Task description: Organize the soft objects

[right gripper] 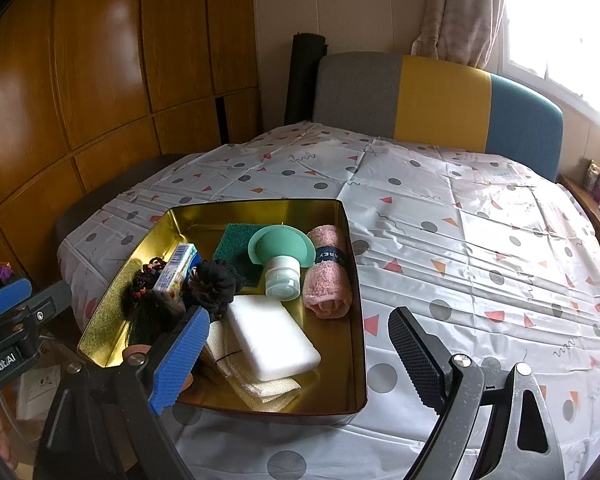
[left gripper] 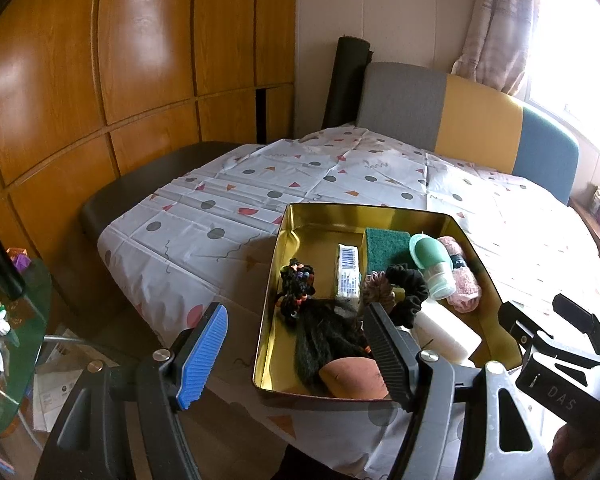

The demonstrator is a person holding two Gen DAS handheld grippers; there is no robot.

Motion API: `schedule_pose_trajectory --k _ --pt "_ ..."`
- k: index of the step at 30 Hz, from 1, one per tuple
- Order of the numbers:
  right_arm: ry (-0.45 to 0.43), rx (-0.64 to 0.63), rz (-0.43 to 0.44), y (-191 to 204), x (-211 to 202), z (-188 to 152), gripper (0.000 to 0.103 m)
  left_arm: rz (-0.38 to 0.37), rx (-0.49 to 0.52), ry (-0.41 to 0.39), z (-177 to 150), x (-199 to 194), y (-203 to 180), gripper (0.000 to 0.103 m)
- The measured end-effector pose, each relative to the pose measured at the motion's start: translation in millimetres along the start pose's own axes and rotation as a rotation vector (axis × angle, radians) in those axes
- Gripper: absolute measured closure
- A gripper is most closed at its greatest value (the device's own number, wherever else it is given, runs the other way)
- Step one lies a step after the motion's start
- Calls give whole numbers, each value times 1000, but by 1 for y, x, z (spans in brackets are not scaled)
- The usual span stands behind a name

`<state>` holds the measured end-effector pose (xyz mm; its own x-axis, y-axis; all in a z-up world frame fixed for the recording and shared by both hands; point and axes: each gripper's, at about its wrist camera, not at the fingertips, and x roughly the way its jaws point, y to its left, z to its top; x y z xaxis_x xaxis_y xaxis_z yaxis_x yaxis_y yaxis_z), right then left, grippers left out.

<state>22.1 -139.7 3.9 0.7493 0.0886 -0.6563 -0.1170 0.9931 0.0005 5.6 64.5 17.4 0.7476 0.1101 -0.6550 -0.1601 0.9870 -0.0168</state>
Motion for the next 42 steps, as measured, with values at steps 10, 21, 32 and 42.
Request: schedule_pose_trajectory --k 10,21,32,42 --pt "-1 0 -1 0 0 0 11 0 1 0 0 -1 1 31" --pt "-2 2 -2 -1 -1 -1 11 2 4 2 -1 -1 2 32" --pt "-37 18 -11 -9 -10 4 10 -3 9 -33 2 -5 1 32" --pt "-12 37 -9 -19 -4 -3 10 -42 30 -56 -1 -1 -4 45"
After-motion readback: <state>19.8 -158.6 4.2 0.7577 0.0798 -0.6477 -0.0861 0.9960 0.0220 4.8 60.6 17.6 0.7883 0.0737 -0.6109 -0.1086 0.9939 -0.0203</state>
